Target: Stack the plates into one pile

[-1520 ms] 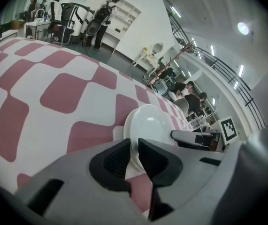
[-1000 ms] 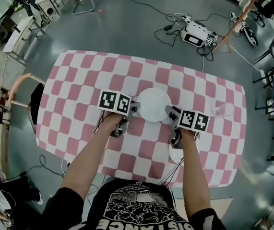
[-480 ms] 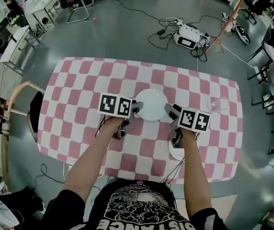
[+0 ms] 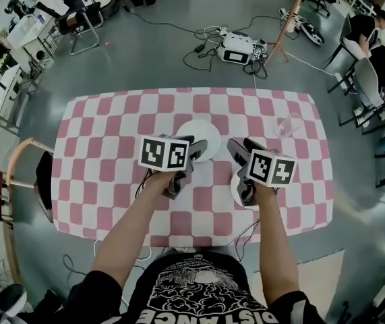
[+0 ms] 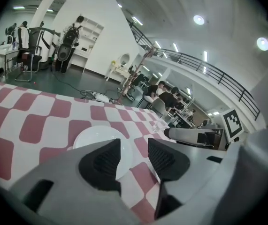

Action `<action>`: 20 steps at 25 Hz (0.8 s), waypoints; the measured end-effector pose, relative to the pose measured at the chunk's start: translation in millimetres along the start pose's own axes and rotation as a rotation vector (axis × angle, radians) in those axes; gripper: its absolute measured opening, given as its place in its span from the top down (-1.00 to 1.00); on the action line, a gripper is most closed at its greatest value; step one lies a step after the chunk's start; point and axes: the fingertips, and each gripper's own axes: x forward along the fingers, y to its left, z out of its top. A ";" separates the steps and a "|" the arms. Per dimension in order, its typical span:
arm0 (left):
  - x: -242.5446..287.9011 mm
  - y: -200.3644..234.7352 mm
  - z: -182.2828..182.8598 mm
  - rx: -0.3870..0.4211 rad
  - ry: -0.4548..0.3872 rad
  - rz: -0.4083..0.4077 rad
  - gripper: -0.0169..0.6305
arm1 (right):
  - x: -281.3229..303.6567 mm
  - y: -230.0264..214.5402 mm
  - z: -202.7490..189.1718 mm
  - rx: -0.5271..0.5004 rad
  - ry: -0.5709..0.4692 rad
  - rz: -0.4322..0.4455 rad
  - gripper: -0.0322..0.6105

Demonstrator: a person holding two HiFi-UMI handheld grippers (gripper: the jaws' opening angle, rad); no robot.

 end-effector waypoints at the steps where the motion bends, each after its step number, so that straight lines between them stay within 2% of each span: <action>1: 0.2 -6.6 0.0 0.014 -0.001 -0.011 0.36 | -7.4 -1.0 0.6 -0.001 -0.015 -0.012 0.14; 9: 2.8 -49.5 -8.9 0.123 -0.006 -0.062 0.25 | -65.7 -17.0 -9.3 0.000 -0.107 -0.115 0.07; 20: 22.3 -99.3 -42.7 0.192 0.057 -0.138 0.18 | -123.1 -46.2 -39.5 0.028 -0.151 -0.214 -0.01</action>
